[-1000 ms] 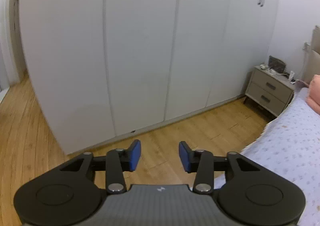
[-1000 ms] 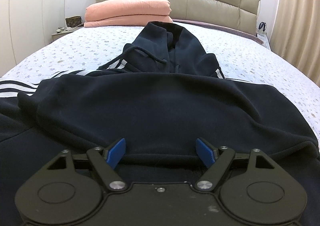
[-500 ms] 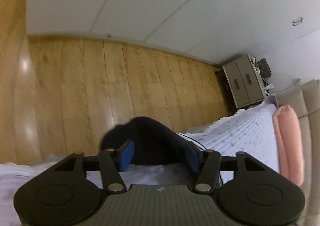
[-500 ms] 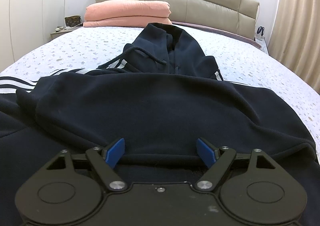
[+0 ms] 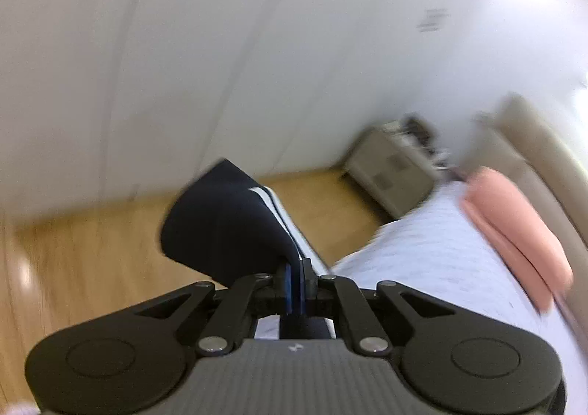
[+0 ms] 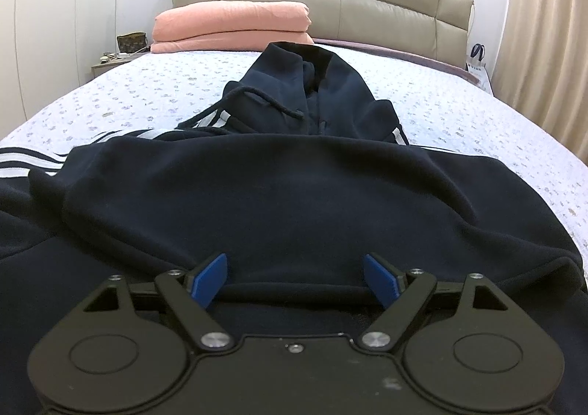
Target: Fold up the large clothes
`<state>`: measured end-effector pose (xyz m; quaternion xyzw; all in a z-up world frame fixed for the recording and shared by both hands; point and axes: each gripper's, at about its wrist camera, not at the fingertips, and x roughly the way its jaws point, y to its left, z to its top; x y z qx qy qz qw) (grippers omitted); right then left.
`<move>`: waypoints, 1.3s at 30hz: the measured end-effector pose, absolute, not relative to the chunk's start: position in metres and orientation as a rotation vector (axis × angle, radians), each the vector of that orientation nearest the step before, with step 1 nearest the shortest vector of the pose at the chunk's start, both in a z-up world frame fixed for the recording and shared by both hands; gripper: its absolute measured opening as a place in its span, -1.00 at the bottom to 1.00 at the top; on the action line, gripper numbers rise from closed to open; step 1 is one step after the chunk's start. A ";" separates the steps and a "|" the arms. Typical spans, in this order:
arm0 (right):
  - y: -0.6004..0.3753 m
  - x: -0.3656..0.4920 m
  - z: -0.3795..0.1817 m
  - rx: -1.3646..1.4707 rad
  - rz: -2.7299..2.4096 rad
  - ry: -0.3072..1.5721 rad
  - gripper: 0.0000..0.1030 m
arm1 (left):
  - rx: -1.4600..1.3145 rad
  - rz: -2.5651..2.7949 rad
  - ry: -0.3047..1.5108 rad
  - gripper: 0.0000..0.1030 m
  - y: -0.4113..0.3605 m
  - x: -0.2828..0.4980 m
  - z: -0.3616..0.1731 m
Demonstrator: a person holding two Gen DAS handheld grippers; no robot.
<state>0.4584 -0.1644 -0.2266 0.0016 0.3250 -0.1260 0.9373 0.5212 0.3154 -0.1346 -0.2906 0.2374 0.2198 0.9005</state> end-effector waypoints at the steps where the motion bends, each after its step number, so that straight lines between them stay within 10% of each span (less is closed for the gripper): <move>1: -0.167 0.458 -0.224 0.021 -0.253 0.671 0.88 | -0.537 0.424 0.463 -0.92 0.293 0.520 -0.117; 14: -0.276 0.398 -0.145 0.178 -0.291 0.678 0.88 | -0.248 -0.286 0.343 -0.95 -0.062 0.486 -0.035; 19: -0.339 0.377 -0.145 0.229 -0.372 0.741 0.88 | -0.103 -0.588 0.575 -0.51 -0.192 0.464 -0.072; 23: -0.368 0.374 -0.149 0.336 -0.297 0.785 0.88 | -0.037 -0.461 0.617 -0.15 -0.183 0.446 -0.099; 39: -0.287 0.591 -0.166 0.520 0.192 0.842 0.88 | -0.060 0.306 0.748 -0.19 0.027 0.491 -0.139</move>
